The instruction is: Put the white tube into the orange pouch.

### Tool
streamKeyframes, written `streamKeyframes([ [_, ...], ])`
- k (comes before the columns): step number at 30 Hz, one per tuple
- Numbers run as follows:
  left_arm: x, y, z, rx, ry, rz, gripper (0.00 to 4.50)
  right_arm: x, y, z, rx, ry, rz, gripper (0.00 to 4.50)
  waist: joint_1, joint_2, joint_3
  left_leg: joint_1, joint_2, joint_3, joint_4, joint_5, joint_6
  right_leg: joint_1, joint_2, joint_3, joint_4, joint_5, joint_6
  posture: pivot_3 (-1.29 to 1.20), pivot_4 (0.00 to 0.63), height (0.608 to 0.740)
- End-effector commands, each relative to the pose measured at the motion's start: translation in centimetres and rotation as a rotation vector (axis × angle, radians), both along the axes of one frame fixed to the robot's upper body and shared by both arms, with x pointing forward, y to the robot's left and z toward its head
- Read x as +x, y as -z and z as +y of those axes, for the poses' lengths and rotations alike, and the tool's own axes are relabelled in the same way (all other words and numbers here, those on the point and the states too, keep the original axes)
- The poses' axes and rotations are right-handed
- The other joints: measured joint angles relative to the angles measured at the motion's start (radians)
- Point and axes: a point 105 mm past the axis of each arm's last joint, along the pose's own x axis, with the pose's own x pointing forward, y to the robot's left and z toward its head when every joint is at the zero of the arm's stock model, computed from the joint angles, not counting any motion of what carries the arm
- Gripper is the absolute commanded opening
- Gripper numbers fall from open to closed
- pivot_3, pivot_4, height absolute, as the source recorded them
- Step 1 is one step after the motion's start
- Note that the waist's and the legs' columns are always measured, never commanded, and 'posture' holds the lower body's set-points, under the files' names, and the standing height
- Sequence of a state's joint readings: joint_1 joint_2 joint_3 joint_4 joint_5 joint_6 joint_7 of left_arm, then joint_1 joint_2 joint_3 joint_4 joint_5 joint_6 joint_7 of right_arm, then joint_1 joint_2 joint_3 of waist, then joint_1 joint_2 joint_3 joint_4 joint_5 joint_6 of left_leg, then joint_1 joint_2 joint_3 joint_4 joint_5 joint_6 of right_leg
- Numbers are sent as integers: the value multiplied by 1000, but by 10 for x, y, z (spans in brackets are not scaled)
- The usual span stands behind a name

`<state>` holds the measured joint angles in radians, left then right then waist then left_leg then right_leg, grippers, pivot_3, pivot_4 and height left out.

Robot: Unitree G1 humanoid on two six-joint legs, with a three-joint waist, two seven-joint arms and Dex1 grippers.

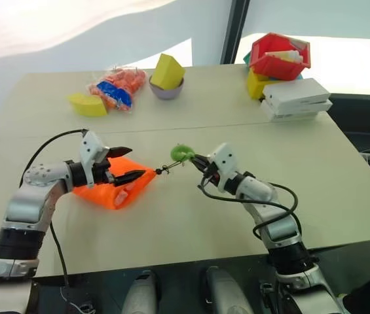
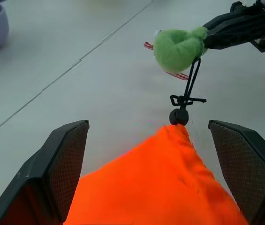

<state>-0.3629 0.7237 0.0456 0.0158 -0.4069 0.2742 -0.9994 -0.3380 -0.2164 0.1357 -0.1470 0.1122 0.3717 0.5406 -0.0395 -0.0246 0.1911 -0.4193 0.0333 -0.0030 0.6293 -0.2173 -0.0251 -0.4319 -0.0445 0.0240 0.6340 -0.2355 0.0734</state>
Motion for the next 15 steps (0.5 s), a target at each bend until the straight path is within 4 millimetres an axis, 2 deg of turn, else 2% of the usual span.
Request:
streamKeyframes([
  [1, -9, -10, -9, 24, 14, -118, 4348, -9, -17, 0, 60, -30, -17, 0, 0, 0, 0, 0, 0, 0, 0, 0, 0, 0, 0, 0, 0, 0, 0, 0, 150, 740],
  [10, -22, -11, -26, 16, -45, -235, 4348, -15, -14, 7, 97, -72, 33, 0, 5, 0, 0, 1, 0, 0, 2, 0, 0, 2, 0, 0, 0, 0, 0, 0, 150, 740],
  [15, -27, -6, -47, 235, -13, -486, 4348, -14, -19, 6, 142, -78, 49, 0, 9, 0, 0, 1, 0, 0, 2, 0, 0, 2, 0, 0, 0, 0, 0, 0, 150, 740],
])
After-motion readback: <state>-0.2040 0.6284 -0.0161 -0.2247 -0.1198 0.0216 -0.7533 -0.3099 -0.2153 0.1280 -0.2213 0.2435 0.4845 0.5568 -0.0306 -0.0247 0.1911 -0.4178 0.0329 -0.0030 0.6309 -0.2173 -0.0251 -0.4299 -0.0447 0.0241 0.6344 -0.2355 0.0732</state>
